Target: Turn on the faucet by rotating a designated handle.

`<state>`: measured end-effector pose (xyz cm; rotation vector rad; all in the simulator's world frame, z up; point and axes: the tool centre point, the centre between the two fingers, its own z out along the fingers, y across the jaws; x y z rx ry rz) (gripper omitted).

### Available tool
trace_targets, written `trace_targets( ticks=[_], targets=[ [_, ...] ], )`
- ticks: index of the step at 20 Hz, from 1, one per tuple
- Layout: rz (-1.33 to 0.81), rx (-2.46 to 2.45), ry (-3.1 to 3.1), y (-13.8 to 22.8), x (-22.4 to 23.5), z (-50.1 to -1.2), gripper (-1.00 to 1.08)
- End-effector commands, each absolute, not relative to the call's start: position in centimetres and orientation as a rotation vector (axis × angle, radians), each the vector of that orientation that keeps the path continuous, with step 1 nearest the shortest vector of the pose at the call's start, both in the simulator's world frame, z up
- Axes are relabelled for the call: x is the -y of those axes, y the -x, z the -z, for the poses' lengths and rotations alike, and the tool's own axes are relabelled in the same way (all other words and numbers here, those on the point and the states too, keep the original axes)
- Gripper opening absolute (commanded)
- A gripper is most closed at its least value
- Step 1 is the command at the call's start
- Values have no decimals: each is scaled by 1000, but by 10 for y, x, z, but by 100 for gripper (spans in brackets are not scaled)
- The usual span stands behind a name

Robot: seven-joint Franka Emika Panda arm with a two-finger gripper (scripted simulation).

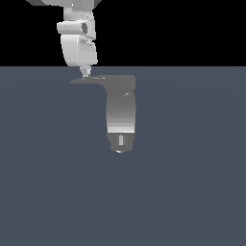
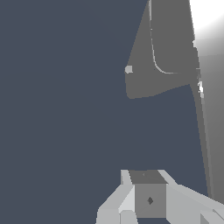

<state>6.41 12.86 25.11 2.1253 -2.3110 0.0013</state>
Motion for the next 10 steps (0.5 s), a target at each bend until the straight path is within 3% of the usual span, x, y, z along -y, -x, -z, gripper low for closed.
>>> trace_targets(
  ticks=[1,10],
  targets=[
    [-1,2337,-2098,-69,-126,-248,-100],
    [0,2340,-2096,-69,-125,-249,-100]
  ],
)
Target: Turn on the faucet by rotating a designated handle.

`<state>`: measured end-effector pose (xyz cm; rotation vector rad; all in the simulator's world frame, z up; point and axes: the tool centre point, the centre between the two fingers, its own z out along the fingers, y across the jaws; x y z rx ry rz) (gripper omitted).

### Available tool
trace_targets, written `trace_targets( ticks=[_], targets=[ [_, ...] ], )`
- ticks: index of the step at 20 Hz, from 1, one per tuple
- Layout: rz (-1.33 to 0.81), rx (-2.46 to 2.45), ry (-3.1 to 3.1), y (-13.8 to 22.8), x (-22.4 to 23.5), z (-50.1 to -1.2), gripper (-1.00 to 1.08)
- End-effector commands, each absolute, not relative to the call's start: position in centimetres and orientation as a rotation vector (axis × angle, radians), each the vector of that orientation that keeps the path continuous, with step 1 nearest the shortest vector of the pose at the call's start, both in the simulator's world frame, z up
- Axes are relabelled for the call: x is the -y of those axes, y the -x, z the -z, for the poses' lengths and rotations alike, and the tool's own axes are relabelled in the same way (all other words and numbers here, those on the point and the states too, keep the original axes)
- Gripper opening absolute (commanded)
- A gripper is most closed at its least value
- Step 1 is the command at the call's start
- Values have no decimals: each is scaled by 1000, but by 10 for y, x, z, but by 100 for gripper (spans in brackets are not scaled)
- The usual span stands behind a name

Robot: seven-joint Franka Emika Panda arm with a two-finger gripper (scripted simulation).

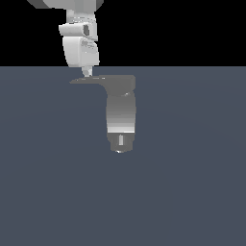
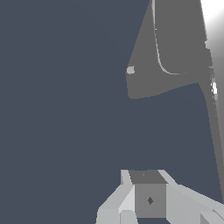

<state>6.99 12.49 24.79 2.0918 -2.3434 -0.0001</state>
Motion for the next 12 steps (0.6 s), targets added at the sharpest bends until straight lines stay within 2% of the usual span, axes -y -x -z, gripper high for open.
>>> trace_targets(
  ticks=[1,12],
  targets=[
    [0,2339,-2097,-69,-125,-249,-100],
    [0,2340,-2096,-50,-128,-249,-100]
  ],
)
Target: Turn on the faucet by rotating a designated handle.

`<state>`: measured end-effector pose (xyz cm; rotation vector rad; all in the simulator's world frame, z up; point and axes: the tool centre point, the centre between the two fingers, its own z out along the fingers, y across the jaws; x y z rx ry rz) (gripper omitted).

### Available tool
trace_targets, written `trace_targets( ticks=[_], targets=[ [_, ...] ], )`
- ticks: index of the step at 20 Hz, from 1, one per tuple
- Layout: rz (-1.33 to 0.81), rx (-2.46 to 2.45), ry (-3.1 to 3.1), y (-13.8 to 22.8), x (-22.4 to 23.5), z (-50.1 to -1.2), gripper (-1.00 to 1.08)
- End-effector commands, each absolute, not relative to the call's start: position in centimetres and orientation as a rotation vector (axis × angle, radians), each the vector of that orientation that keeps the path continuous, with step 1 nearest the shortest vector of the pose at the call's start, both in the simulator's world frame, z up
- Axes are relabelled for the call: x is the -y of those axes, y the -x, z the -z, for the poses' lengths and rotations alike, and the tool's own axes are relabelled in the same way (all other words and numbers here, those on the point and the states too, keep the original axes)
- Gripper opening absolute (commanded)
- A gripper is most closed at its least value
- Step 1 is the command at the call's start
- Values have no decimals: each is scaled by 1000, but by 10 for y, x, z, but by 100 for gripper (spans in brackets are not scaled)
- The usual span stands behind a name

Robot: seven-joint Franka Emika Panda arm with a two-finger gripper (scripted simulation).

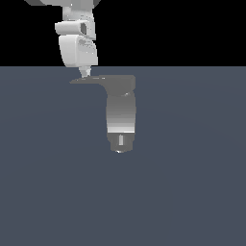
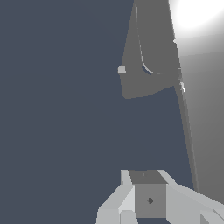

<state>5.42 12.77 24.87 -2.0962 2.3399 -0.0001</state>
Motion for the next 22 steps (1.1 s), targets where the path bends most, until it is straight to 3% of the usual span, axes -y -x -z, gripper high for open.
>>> trace_targets(
  ticks=[1,22],
  targets=[
    [0,-2340,2096,-47,-129,-249,-100],
    [0,-2340,2096,15,-138,-249,-100]
  ],
)
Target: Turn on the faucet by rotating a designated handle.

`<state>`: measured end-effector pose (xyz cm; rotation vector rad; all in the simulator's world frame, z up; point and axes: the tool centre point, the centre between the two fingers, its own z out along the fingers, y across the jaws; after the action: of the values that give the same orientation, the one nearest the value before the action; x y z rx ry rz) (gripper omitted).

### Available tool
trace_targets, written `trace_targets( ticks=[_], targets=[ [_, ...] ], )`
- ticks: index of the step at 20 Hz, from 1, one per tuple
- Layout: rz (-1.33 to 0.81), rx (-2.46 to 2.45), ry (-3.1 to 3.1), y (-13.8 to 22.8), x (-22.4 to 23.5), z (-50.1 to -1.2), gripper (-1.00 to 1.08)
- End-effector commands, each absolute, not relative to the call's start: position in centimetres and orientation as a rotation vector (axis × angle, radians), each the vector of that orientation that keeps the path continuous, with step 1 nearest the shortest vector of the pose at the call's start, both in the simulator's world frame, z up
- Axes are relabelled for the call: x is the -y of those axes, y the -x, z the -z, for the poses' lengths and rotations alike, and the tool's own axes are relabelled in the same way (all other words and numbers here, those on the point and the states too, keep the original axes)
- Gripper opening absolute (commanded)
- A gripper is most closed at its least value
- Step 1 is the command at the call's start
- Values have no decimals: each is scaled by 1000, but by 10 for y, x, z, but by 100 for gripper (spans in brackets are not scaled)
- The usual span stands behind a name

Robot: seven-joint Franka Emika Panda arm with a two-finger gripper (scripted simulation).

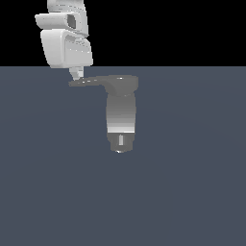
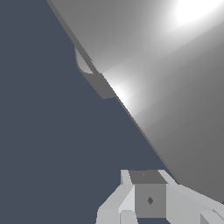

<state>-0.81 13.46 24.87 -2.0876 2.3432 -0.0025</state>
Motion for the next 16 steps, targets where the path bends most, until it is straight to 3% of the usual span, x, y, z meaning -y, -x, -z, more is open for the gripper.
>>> trace_targets(
  ticks=[1,16],
  targets=[
    [0,-2340,2096,18,-139,-249,-100],
    [1,-2342,2091,49,-128,-249,-100]
  ],
)
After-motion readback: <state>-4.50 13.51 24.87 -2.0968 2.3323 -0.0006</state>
